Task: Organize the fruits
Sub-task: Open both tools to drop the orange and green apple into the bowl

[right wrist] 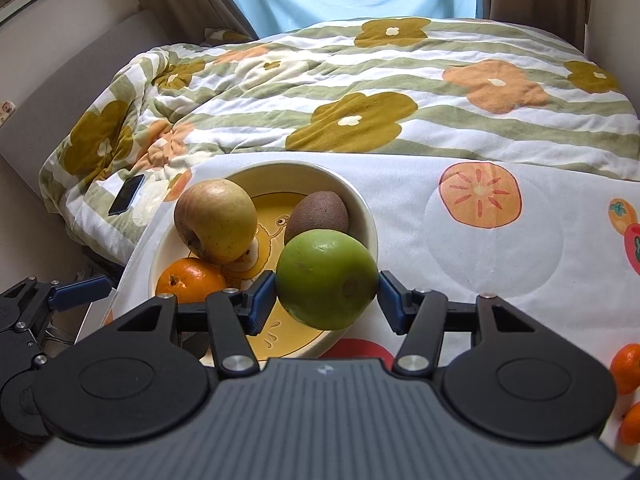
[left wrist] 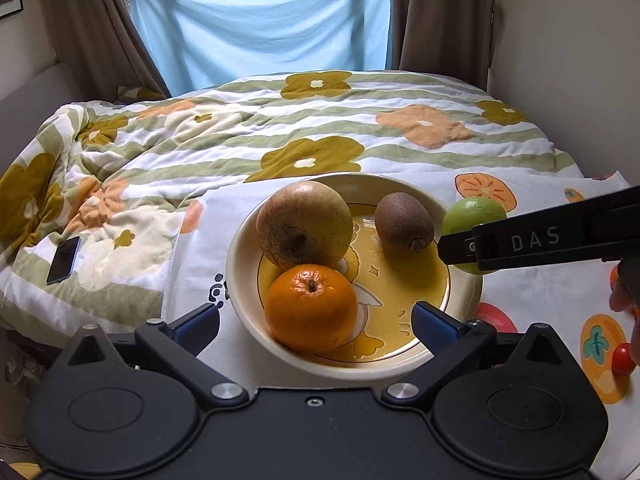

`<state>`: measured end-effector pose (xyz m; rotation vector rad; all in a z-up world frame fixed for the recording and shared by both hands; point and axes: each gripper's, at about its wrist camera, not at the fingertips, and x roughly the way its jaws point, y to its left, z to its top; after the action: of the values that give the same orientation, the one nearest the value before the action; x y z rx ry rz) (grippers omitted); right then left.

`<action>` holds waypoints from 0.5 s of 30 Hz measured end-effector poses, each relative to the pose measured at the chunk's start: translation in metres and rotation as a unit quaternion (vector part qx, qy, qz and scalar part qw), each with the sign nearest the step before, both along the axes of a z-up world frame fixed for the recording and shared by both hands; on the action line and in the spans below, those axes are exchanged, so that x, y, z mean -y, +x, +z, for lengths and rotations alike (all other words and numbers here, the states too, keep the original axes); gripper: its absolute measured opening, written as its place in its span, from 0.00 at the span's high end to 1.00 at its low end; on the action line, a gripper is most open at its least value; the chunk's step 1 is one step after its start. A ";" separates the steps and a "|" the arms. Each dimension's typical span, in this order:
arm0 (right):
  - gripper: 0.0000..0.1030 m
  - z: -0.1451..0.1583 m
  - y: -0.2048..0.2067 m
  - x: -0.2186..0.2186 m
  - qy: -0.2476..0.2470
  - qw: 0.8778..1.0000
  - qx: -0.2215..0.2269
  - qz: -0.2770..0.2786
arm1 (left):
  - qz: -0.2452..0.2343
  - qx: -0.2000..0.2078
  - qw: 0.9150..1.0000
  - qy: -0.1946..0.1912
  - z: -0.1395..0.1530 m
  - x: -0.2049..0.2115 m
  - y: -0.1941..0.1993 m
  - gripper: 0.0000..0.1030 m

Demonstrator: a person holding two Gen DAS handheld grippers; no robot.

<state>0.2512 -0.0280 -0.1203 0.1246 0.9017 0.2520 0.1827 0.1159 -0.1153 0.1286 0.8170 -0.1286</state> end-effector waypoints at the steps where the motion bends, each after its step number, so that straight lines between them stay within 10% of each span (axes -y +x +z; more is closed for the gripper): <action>1: 0.32 -0.001 0.000 -0.003 -0.004 1.000 -0.001 0.004 | 0.002 -0.001 1.000 0.000 0.000 0.000 -0.001 0.00; 15: 0.32 -0.020 0.003 -0.036 -0.038 0.998 -0.001 0.053 | 0.008 -0.008 1.000 0.003 -0.007 -0.006 -0.015 0.00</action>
<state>0.2541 0.0084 -0.1403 0.0057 0.9204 0.3153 0.1681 0.1220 -0.1227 0.1268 0.8351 -0.1124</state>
